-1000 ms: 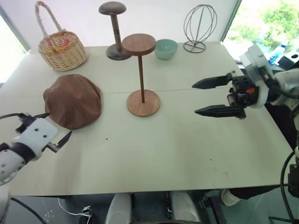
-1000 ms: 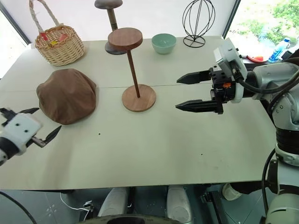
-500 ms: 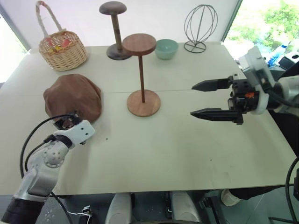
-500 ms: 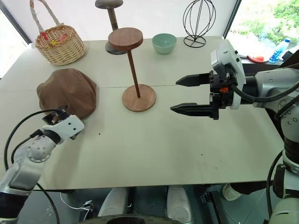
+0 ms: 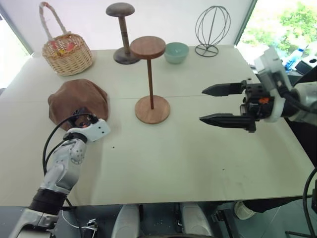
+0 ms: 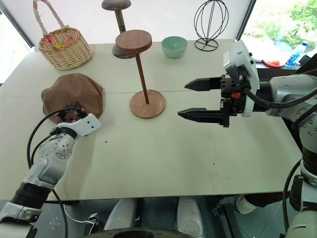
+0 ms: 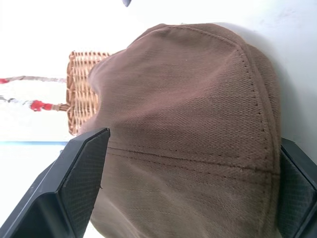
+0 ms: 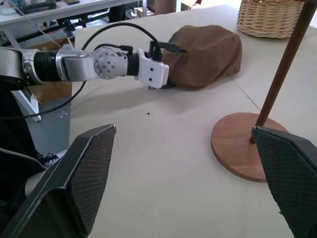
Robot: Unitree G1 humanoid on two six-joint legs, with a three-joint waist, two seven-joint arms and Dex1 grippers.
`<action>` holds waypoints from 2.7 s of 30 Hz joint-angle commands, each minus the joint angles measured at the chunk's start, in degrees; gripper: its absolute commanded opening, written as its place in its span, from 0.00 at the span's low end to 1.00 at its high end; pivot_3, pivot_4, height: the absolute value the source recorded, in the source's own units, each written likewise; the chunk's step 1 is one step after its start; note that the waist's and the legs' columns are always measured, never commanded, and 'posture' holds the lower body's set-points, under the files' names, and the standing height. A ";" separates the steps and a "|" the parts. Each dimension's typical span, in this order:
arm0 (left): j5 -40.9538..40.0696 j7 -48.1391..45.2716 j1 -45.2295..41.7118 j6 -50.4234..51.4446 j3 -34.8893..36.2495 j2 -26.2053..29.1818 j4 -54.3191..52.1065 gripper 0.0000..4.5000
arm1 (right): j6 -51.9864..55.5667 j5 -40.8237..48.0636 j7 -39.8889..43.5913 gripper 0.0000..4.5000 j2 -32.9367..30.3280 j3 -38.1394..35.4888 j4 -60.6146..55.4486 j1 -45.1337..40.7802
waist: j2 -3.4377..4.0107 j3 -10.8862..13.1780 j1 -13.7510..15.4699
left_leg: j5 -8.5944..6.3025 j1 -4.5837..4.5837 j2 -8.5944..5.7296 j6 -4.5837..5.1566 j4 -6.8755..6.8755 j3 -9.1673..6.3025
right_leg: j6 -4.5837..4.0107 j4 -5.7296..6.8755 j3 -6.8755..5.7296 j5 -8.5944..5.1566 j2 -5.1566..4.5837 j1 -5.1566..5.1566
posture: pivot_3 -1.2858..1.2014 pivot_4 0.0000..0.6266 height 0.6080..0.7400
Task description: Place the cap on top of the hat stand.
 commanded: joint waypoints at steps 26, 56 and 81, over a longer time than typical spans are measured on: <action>-3.44 2.72 -4.59 -6.31 14.17 9.86 -8.13 0.00 | -5.49 -1.75 -0.04 1.00 -2.22 -1.55 4.03 -1.61 | -0.44 0.28 0.23 | 0.00 -0.07 0.22 0.00 -0.12 0.08 | -0.02 -0.03 0.03 0.02 0.17 -0.14 | 0.52 0.24 1.00; -13.13 -6.09 -18.19 -39.05 10.69 7.09 -19.78 0.00 | -11.52 -7.73 2.47 1.00 -2.64 -2.38 11.08 -4.63 | -0.53 0.34 1.21 | 0.00 -0.29 0.22 -0.01 0.02 0.16 | 0.08 -0.05 0.04 0.07 0.22 -0.24 | 0.52 0.24 1.00; -5.30 -4.60 -10.42 -45.32 7.05 2.73 -13.78 0.73 | -9.56 -5.16 -0.67 1.00 -2.68 -4.21 10.14 -5.58 | -0.51 0.35 1.23 | 0.00 -0.23 0.23 -0.01 0.01 0.18 | 0.08 -0.02 0.07 0.07 0.23 -0.23 | 0.52 0.24 1.00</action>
